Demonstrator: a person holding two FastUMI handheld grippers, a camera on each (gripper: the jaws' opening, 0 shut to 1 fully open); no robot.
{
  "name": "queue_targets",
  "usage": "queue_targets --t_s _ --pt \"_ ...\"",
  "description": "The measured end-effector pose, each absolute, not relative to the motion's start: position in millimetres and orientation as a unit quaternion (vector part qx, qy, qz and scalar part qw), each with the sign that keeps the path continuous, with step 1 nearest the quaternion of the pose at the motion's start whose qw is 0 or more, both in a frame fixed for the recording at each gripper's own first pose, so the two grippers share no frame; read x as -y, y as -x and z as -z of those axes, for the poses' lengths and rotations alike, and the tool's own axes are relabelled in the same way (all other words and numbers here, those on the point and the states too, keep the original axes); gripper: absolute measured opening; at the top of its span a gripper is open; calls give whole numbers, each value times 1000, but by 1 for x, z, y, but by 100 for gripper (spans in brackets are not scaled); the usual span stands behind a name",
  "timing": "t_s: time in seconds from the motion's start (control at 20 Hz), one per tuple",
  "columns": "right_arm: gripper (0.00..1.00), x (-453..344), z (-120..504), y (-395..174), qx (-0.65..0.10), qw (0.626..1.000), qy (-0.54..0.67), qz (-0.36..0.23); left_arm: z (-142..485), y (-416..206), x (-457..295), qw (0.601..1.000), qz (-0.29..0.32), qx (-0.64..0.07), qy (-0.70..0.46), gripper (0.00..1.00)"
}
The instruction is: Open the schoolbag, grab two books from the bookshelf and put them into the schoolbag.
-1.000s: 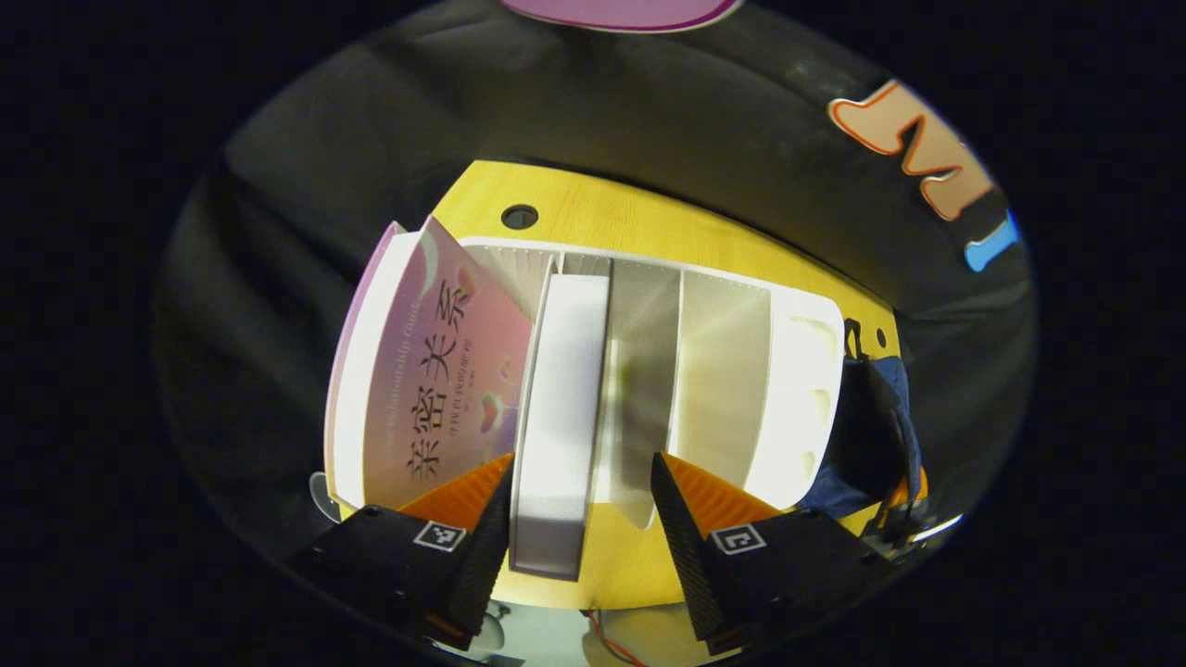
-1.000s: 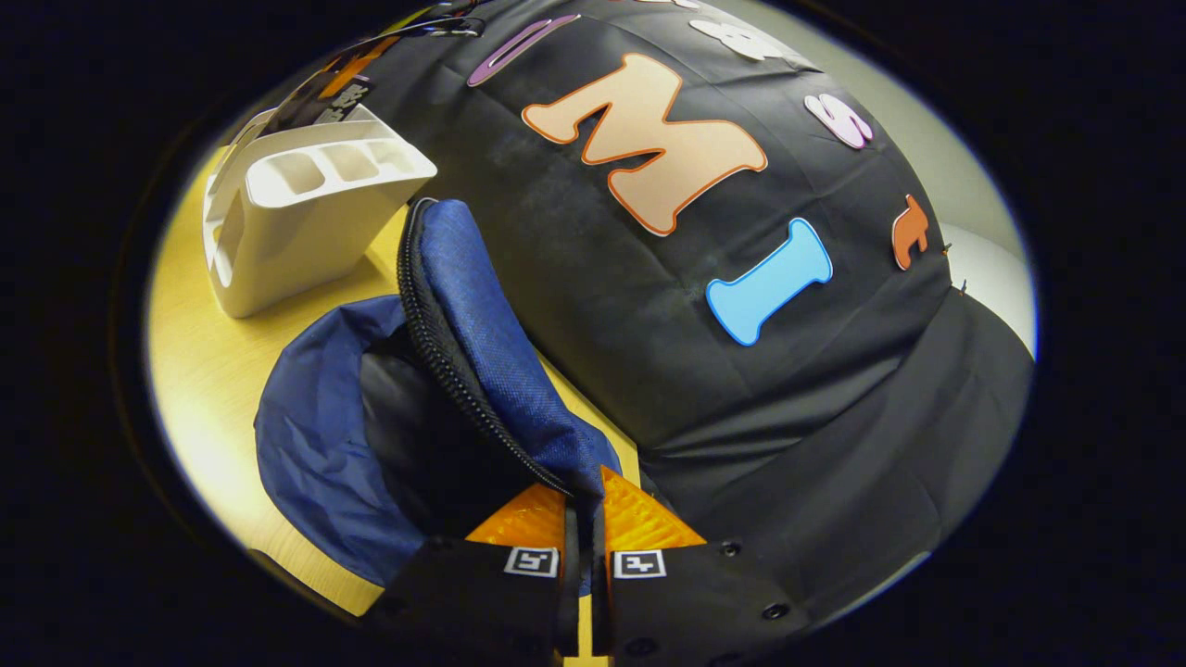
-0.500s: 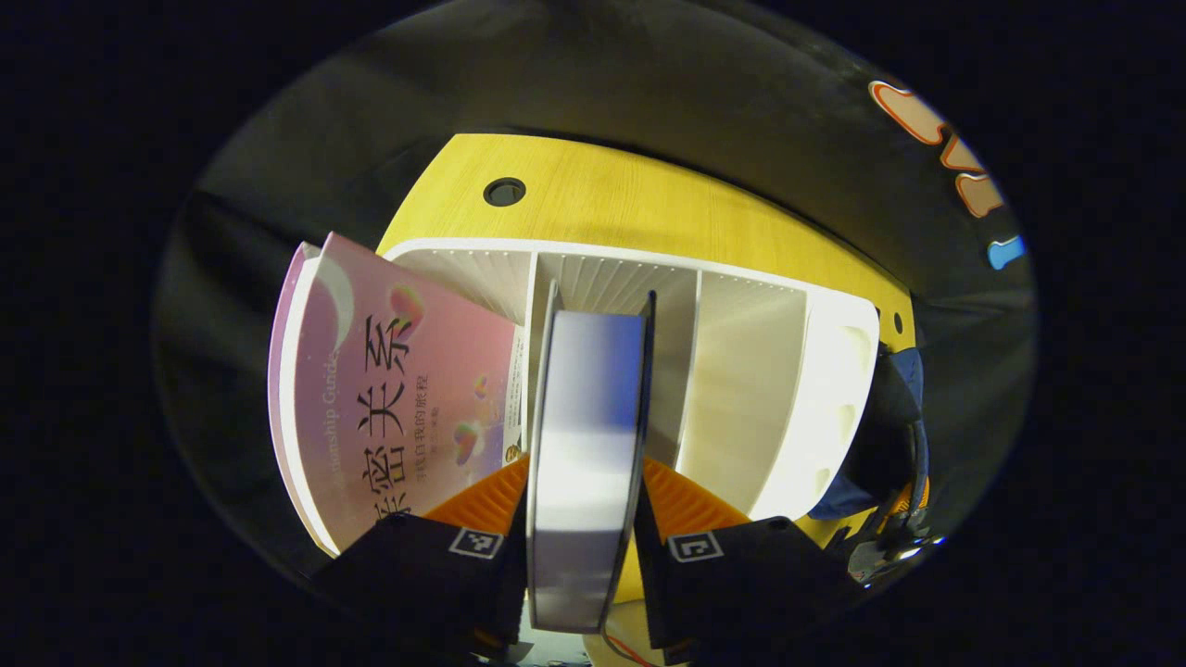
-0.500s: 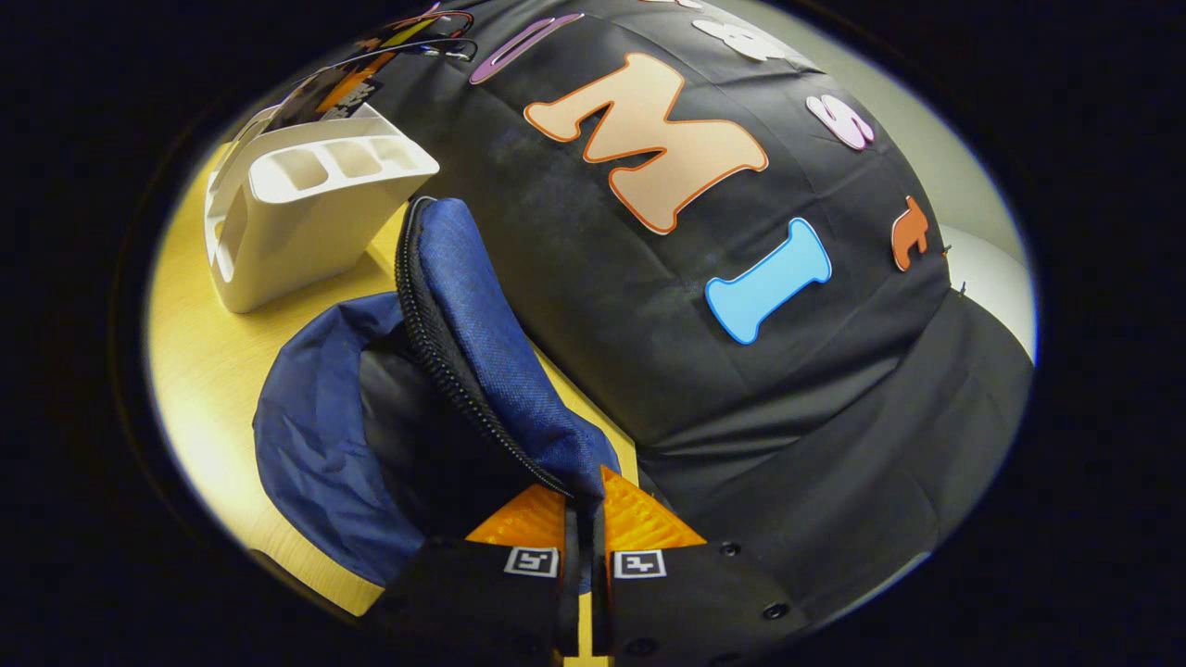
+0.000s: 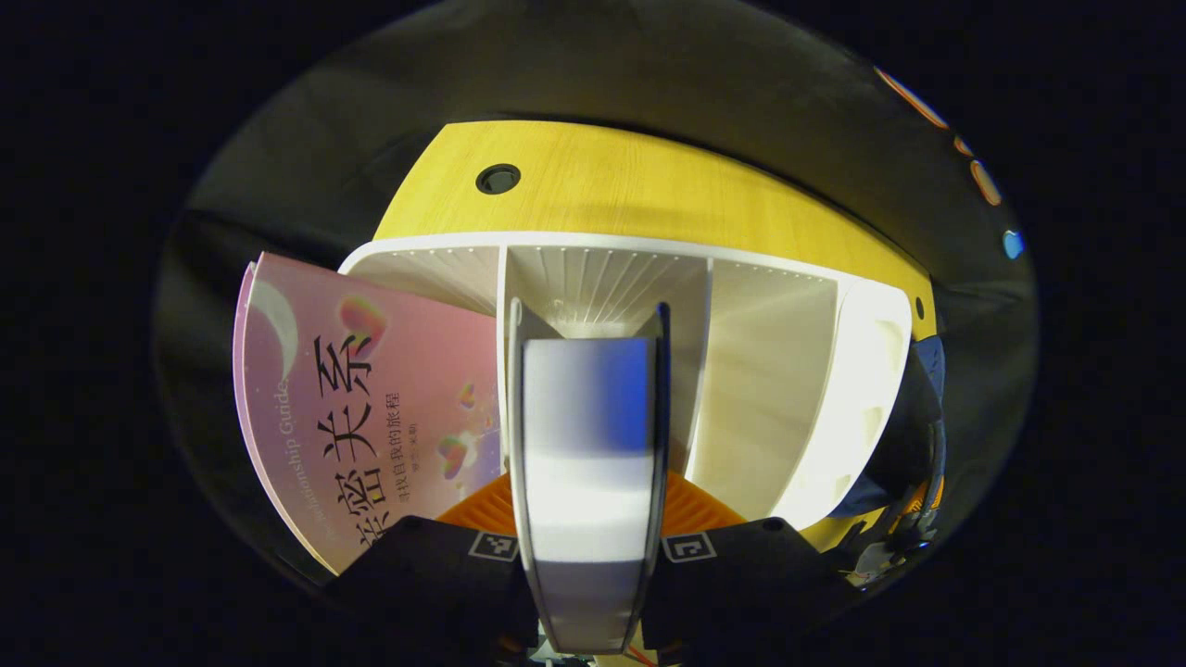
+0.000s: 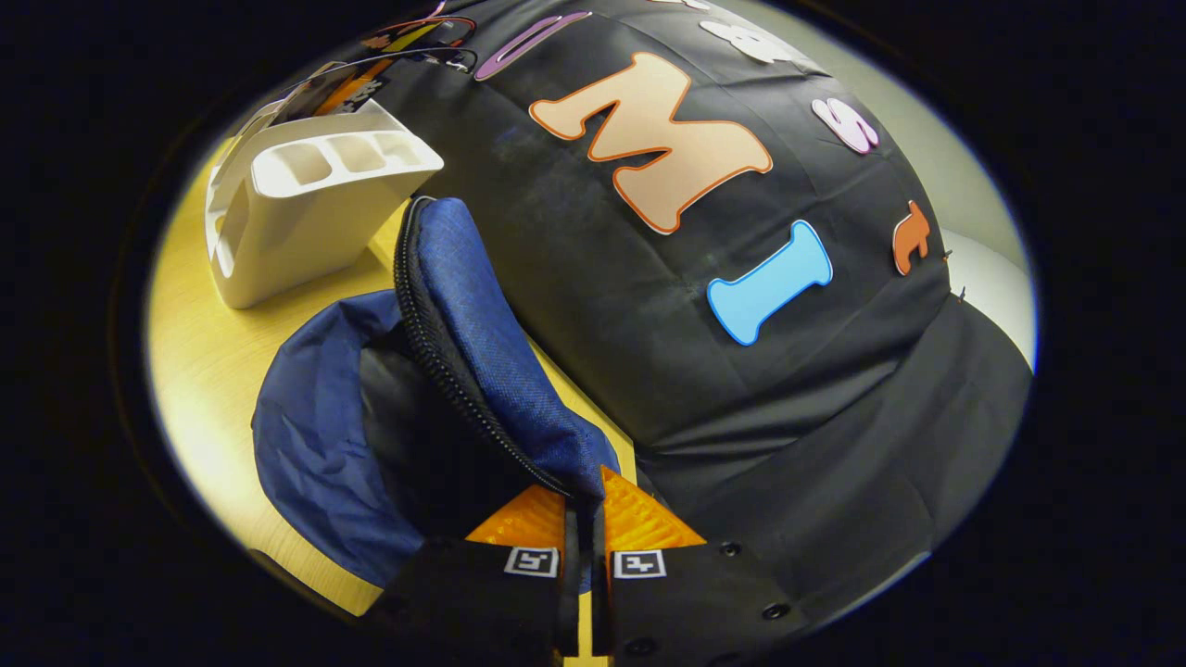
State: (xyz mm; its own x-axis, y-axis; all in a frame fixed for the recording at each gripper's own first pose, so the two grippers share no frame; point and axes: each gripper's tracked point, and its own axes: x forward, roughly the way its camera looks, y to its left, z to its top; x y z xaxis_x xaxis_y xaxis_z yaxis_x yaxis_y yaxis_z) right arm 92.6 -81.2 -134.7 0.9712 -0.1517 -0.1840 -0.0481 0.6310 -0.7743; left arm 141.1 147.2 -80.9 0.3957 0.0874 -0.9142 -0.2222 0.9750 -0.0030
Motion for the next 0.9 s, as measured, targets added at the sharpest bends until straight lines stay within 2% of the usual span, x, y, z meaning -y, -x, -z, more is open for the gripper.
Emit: queue_targets --t_s 0.1,0.2,0.25,0.4,0.6,0.9 --pt "10 80 135 -92 -118 895 429 30 81 -140 -147 833 -95 -542 63 39" --pt "2 80 136 -90 -118 896 428 30 81 -140 -146 832 -103 -542 67 39" --pt "8 80 137 -91 -119 895 428 30 82 -140 -145 829 -107 -544 72 39" --pt "8 79 138 -90 -120 894 432 28 82 -138 -141 825 -108 -551 66 39" --pt "8 78 141 -89 -120 892 436 24 78 -115 -141 801 -136 -578 79 39" --pt "8 77 142 -89 -118 893 433 19 48 -77 -135 801 -141 -575 94 39"
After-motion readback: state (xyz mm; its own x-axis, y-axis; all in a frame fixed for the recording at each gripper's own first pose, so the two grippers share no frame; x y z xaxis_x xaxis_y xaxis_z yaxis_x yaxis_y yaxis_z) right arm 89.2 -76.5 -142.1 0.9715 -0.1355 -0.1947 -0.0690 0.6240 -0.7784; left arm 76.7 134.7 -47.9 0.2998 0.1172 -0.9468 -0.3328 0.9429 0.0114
